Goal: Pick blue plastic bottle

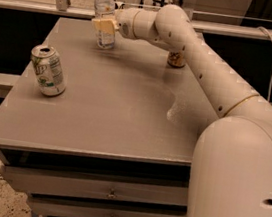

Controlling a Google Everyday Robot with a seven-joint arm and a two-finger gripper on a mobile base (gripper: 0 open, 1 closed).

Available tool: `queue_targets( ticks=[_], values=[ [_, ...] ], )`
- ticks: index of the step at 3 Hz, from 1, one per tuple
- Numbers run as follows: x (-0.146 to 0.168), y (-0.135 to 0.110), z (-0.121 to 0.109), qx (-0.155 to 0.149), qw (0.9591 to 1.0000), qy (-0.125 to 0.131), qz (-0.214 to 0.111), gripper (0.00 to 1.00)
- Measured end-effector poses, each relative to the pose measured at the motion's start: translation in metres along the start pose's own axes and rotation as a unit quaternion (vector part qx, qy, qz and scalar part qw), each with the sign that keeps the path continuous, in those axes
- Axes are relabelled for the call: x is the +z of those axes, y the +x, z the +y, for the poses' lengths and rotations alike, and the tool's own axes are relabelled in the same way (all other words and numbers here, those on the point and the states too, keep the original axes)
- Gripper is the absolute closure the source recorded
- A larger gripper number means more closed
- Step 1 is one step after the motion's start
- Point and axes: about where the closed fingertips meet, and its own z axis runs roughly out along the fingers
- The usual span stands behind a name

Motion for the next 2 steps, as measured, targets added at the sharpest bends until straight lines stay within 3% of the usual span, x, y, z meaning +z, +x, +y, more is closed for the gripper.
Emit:
queue_targets(
  ticks=[1,2],
  values=[
    [-0.027,-0.015,0.013,0.002,0.9996,0.000,-0.028,0.80],
    [-0.051,-0.032,0.038,0.015,0.9977,-0.021,-0.062,1.00]
  ],
)
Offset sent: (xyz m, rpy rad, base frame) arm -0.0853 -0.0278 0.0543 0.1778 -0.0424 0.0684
